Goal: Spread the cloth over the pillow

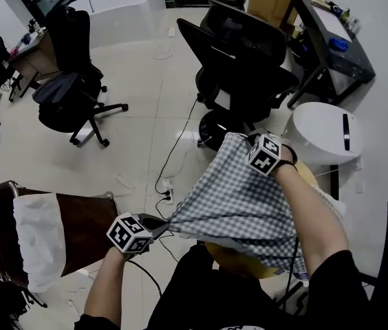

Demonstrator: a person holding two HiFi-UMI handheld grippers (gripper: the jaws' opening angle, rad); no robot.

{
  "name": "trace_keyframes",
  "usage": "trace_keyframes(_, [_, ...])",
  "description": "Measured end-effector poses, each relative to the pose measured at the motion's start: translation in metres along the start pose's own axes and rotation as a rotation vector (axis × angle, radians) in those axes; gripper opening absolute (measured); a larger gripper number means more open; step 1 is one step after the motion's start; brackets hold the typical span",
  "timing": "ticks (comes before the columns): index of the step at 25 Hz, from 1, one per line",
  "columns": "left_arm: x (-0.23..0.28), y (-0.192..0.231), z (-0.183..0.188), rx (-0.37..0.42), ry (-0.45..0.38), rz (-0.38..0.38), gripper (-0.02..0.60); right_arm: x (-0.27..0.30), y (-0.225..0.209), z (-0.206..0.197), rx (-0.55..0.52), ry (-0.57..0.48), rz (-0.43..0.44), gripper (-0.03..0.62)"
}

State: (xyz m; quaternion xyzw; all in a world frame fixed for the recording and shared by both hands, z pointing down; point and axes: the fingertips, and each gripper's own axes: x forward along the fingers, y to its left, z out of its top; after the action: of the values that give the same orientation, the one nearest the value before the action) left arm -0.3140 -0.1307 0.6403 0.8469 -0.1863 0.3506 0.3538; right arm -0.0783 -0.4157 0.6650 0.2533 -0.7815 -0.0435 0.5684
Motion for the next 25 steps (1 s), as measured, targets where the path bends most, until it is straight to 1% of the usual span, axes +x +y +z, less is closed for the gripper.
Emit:
trace_keyframes(1, [0.002,0.0,-0.002,0.003,0.008,-0.002,0.005,0.004,0.003,-0.001,0.014,0.001,0.016,0.037])
trace_keyframes(2, [0.004,0.001,-0.002,0.008,0.016,-0.004,0.004,0.006,0.006,-0.001,0.033,-0.002,0.03,0.07])
trace_keyframes(3, [0.005,0.001,-0.003,0.015,0.024,-0.006,0.004,0.007,0.007,0.0,0.053,-0.012,0.04,0.115])
trace_keyframes(4, [0.007,0.002,-0.004,0.022,0.031,-0.009,0.004,0.006,0.007,0.004,0.069,-0.029,0.045,0.129])
trace_keyframes(7, [0.009,0.004,-0.005,0.04,0.044,-0.021,0.004,-0.01,0.003,0.019,0.09,-0.105,0.027,0.15])
trace_keyframes(9, [0.009,0.004,-0.005,0.052,0.052,-0.03,0.004,-0.031,-0.001,0.028,0.119,-0.167,0.009,0.16])
trace_keyframes(12, [0.011,0.004,-0.005,0.072,0.064,-0.041,0.004,-0.081,-0.007,0.038,0.159,-0.274,-0.034,0.161])
trace_keyframes(15, [0.015,0.005,-0.006,0.083,0.07,-0.04,0.004,-0.147,-0.002,0.037,0.207,-0.377,-0.09,0.161])
trace_keyframes(17, [0.017,0.006,-0.006,0.091,0.072,-0.033,0.004,-0.191,0.013,0.026,0.248,-0.424,-0.128,0.161])
trace_keyframes(19, [0.019,0.008,-0.003,0.104,0.069,-0.019,0.004,-0.224,0.039,0.007,0.264,-0.438,-0.157,0.161])
trace_keyframes(22, [0.022,0.008,0.001,0.12,0.061,0.008,0.004,-0.251,0.093,-0.027,0.252,-0.385,-0.176,0.161])
trace_keyframes(25, [0.02,0.012,0.005,0.123,0.048,0.05,0.003,-0.264,0.156,-0.057,0.256,-0.322,-0.188,0.16])
